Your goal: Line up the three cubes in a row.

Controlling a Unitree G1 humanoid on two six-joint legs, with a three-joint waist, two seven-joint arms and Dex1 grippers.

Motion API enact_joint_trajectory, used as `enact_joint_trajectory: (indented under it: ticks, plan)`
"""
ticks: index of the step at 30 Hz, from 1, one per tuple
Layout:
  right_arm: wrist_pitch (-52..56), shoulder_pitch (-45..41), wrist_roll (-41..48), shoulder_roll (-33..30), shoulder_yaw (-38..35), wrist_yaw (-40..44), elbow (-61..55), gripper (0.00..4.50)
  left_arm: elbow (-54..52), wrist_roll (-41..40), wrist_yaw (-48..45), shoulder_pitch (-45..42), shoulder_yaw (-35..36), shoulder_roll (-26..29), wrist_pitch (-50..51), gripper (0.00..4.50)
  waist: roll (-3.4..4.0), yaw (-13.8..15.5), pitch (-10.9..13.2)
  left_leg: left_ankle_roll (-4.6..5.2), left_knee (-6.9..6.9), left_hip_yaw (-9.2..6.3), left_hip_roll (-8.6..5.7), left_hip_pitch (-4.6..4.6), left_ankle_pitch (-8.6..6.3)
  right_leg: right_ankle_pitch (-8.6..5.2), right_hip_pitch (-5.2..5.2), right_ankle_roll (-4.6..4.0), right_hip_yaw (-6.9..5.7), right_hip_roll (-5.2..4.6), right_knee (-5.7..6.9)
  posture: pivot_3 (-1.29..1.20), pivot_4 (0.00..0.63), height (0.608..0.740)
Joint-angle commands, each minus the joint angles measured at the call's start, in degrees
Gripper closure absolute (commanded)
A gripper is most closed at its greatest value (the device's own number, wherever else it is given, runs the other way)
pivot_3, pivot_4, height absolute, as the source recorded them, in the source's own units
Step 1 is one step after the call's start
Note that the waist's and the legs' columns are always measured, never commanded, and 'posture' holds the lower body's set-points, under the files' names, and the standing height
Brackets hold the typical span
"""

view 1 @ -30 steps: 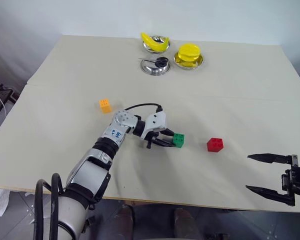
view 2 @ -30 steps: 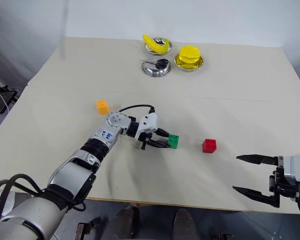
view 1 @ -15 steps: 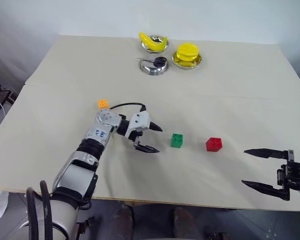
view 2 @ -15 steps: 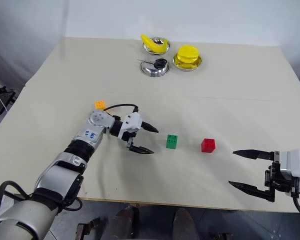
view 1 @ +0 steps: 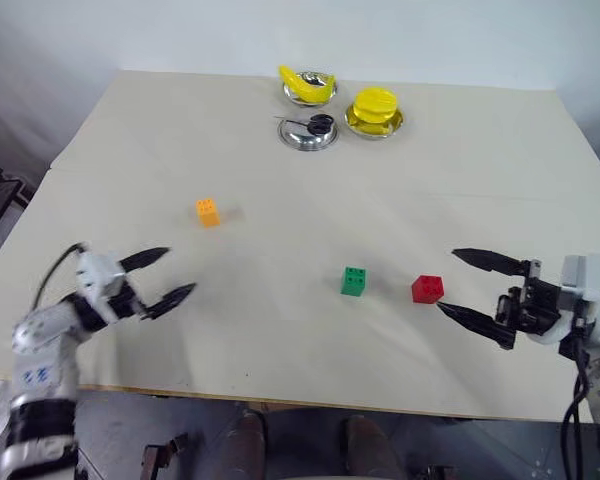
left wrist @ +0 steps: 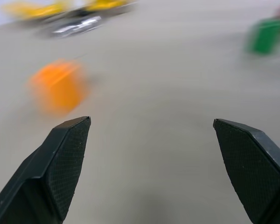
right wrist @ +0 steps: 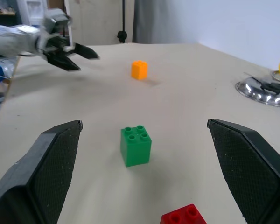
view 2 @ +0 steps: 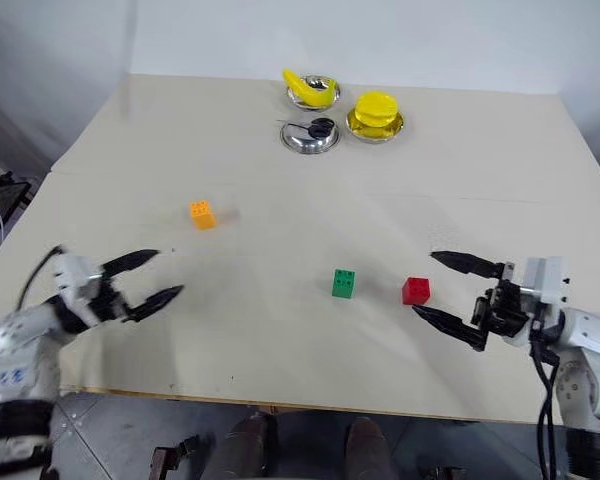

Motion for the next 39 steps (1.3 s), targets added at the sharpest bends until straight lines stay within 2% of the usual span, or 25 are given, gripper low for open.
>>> enact_joint_trajectory:
  ticks: [1,8,13,17,22,24,26,30,39]
  plan:
    - [-1.9,-0.2,-1.0,1.4,0.0,-2.2,-1.0,0.0,-4.6,-2.4,9.5,7.6,7.7,-2.4,1.9,0.02,0.0,0.0,0.0,0.07,-0.02,0.0,0.0,0.0,-0.04,0.0,0.0,0.0,0.0,0.0,-0.01,0.0,0.15,0.74]
    - [-3.7,0.6,-2.3,2.4,0.7,-3.2,-1.9,0.0,-11.6,-1.2,16.9,15.8,8.3,-6.0,2.9,0.02,-0.02,0.5,0.0,0.1,0.02,-0.01,-0.03,0.02,-0.08,0.0,0.08,-0.01,-0.02,-0.01,-0.05,0.0,0.15,0.74]
    - [-2.9,0.1,-2.0,1.4,1.2,-2.4,-1.7,0.0,-15.6,-0.2,23.4,4.5,0.5,-6.2,11.7,0.02,-0.01,0.9,0.0,0.07,0.03,-0.04,-0.04,0.04,-0.06,0.0,0.1,0.0,-0.04,0.01,0.0,0.0,0.15,0.74]
    - [-2.7,-0.5,-2.0,1.1,1.2,-2.3,-1.6,0.0,-20.4,-0.2,31.2,-3.6,-5.2,-8.2,23.9,0.02,-0.06,0.2,0.0,0.06,0.03,-0.02,-0.05,0.04,-0.05,0.03,0.09,0.01,-0.01,0.01,0.0,0.0,0.15,0.74]
    - [-2.6,-1.2,-2.2,0.8,1.6,-2.3,-1.5,0.0,-20.9,3.9,43.7,-13.6,-10.5,-12.3,36.6,0.02,-0.06,-0.2,0.0,-0.05,0.03,0.03,-0.03,0.03,0.0,0.02,0.0,0.01,0.01,0.03,0.05,0.0,0.15,0.74]
    - [-2.3,-1.2,-2.1,0.7,1.7,-2.4,-1.7,0.0,-18.6,4.6,50.2,-17.5,-9.8,-16.1,38.9,0.02,-0.06,-0.1,0.0,-0.05,0.05,0.03,-0.03,0.03,0.01,0.02,0.0,0.01,0.02,0.04,0.05,0.0,0.15,0.74]
    - [-2.2,-1.1,-2.1,0.6,1.9,-2.3,-2.0,0.0,-16.4,5.9,54.5,-20.1,-9.4,-19.2,38.1,0.02,-0.08,0.1,0.0,-0.07,0.08,0.03,-0.04,0.02,0.02,0.02,0.0,0.01,0.01,0.04,0.04,0.0,0.15,0.74]
    - [-2.0,-0.5,-1.9,1.0,1.8,-3.3,-3.3,0.0,-12.3,7.9,55.2,-23.2,-11.9,-22.1,36.1,0.02,-0.08,0.3,0.0,-0.15,0.08,0.04,-0.06,0.0,0.06,0.02,0.0,0.01,0.01,0.03,0.01,0.0,0.15,0.74]
    - [-2.1,2.2,-1.7,2.4,1.9,-5.0,-5.6,0.0,2.2,13.3,58.4,-31.1,-14.6,-24.8,27.8,0.02,-0.1,0.4,0.0,-0.2,0.07,0.04,-0.08,-0.03,0.09,0.03,0.01,0.03,0.0,0.02,-0.04,0.0,0.15,0.74]
